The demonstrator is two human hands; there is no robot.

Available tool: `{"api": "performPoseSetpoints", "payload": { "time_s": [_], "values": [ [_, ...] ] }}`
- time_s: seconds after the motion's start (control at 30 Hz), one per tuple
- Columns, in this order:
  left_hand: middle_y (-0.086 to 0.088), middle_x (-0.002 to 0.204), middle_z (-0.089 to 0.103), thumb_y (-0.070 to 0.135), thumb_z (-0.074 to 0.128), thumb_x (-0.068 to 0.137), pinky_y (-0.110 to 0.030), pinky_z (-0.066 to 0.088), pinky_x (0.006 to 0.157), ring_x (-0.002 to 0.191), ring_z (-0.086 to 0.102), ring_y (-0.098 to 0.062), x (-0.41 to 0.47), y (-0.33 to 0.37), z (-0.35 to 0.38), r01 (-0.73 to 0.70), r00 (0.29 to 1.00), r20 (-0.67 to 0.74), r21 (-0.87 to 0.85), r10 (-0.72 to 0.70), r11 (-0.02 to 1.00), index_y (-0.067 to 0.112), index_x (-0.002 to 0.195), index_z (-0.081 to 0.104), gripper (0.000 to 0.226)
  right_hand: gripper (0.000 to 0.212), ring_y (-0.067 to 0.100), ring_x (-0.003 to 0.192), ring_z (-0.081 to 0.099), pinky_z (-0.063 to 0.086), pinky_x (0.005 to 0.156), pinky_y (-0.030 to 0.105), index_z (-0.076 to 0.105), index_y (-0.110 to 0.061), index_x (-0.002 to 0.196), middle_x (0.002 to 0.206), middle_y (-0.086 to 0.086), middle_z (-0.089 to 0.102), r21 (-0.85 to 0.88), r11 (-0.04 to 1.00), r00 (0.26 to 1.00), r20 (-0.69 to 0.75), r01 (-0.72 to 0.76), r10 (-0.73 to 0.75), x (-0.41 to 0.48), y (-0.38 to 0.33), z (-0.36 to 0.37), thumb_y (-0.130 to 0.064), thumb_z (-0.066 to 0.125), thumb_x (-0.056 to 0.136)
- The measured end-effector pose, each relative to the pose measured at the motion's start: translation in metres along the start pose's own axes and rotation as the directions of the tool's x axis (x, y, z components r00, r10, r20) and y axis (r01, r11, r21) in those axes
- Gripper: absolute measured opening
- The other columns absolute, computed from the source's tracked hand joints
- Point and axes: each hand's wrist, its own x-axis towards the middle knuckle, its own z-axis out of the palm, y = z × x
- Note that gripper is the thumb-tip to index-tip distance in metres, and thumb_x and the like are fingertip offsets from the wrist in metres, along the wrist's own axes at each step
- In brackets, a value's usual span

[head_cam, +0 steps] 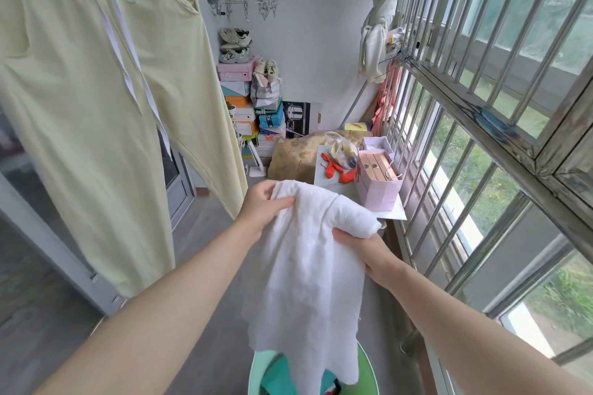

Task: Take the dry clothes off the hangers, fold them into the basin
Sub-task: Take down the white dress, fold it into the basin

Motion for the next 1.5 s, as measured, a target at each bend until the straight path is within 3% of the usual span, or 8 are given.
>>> {"api": "performPoseSetpoints", "payload": {
  "time_s": [0.1,0.3,0.5,0.77,0.93,1.1,1.37,1.5],
  "values": [
    [-0.004,0.122,0.06,0.005,0.073,0.079,-0.032,0.047,0.095,0.113,0.058,-0.02,0.004,-0.006,0.004,0.033,0.998,-0.059,0.023,-0.031,0.999,0.014,0.116,0.058,0.04,0.04,0.025,0.102,0.068,0.052,0.091,0.051,0.062,-0.019,0.114,0.109,0.008,0.071,0.045,0.999,0.994,-0.112,0.026,-0.021,0.005,0.007,0.002,-0.029,0.07,0.076],
    [0.002,0.145,0.039,0.021,0.08,0.074,-0.026,0.036,0.102,0.128,0.039,-0.012,-0.018,-0.024,0.029,0.089,0.992,0.081,0.036,-0.092,0.995,0.022,0.14,0.04,0.077,0.044,0.022,0.103,0.067,0.052,0.089,0.053,0.06,-0.029,0.114,0.11,0.002,0.071,0.164,0.983,0.951,-0.309,0.081,-0.027,0.019,0.007,0.007,-0.037,0.073,0.073],
    [0.01,0.158,0.005,0.037,0.092,0.048,-0.035,0.019,0.118,0.145,0.009,-0.009,-0.026,-0.057,0.038,-0.118,0.98,0.196,0.434,0.035,0.893,0.035,0.15,-0.008,0.143,0.052,0.028,0.114,0.061,0.049,0.094,0.052,0.053,-0.022,0.128,0.123,0.011,0.065,0.24,0.967,0.97,-0.242,0.083,-0.024,0.024,-0.004,0.007,-0.036,0.069,0.081],
    [0.003,0.143,0.043,-0.006,0.072,0.065,-0.037,0.039,0.107,0.13,0.044,-0.02,-0.021,-0.089,0.038,0.214,0.975,0.081,-0.102,-0.207,0.971,0.019,0.15,0.021,0.102,0.042,0.028,0.118,0.059,0.042,0.101,0.057,0.057,-0.022,0.127,0.124,0.009,0.064,0.358,0.917,0.976,-0.181,0.178,-0.119,0.012,-0.033,0.003,-0.031,0.064,0.087],
    [-0.008,0.084,0.067,-0.004,0.048,0.088,-0.03,0.05,0.064,0.076,0.061,-0.025,-0.021,-0.065,0.057,0.351,0.925,0.104,-0.602,-0.366,0.717,0.015,0.098,0.061,0.025,0.039,0.034,0.119,0.057,0.039,0.102,0.058,0.057,-0.018,0.126,0.127,0.018,0.06,0.486,0.867,0.993,-0.087,0.113,-0.08,0.003,-0.038,0.016,-0.035,0.052,0.092],
    [-0.001,0.058,0.055,-0.013,0.035,0.082,-0.018,0.042,0.049,0.046,0.052,-0.013,-0.023,-0.057,0.05,0.34,0.923,0.134,-0.725,-0.361,0.599,0.015,0.087,0.058,0.036,0.044,0.035,0.113,0.06,0.04,0.098,0.053,0.056,-0.014,0.127,0.12,0.017,0.065,0.546,0.837,0.993,-0.113,0.033,0.035,0.003,-0.033,0.015,-0.041,0.041,0.096],
    [-0.017,0.121,0.065,0.055,0.046,0.087,-0.047,0.042,0.1,0.112,0.06,-0.034,-0.028,-0.025,0.031,0.34,0.939,0.321,-0.817,-0.121,0.466,0.014,0.127,0.059,0.059,0.053,0.032,0.119,0.053,0.049,0.086,0.044,0.043,-0.008,0.14,0.132,0.015,0.055,0.701,0.714,0.989,-0.098,-0.009,0.109,0.017,-0.014,0.007,-0.04,0.034,0.1],
    [-0.011,0.113,0.07,0.072,0.057,0.075,-0.045,0.05,0.092,0.106,0.065,-0.031,-0.015,-0.027,0.029,0.349,0.925,0.136,-0.674,-0.355,0.651,0.018,0.118,0.064,0.069,0.051,0.032,0.131,0.045,0.029,0.112,0.049,0.043,-0.01,0.141,0.14,0.015,0.05,0.719,0.695,0.979,-0.146,0.007,0.141,0.027,-0.001,0.008,-0.04,0.036,0.1]
  ]
}}
